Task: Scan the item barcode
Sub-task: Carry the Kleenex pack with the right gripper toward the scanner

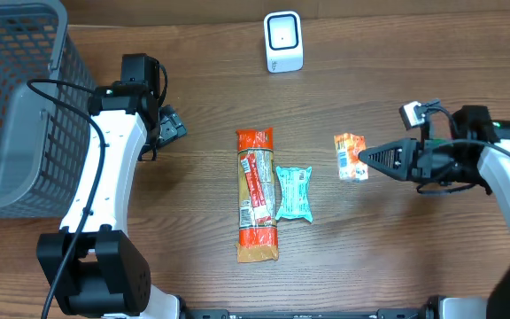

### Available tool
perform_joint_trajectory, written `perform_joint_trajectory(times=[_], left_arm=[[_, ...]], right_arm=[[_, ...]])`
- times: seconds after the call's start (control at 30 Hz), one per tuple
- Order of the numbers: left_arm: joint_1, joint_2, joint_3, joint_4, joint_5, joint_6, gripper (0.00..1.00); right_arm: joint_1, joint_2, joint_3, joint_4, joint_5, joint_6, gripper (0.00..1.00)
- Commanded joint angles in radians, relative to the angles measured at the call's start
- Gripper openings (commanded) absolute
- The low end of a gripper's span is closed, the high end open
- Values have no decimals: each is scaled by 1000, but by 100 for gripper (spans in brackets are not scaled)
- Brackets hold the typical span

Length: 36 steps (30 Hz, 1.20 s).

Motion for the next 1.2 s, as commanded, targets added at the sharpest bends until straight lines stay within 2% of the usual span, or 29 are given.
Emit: perform_joint_trajectory(times=[0.0, 0.6, 1.17], left_arm=[[-5, -19, 15, 1, -14, 12, 100], [-5, -19, 15, 2, -14, 11, 100], [-5, -19, 15, 1, -14, 12, 100]], right_arm=[[-2, -67, -1, -2, -46, -77, 4], [-2, -102, -1, -34, -46, -77, 4], [-2, -101, -1, 31, -45, -64, 4]])
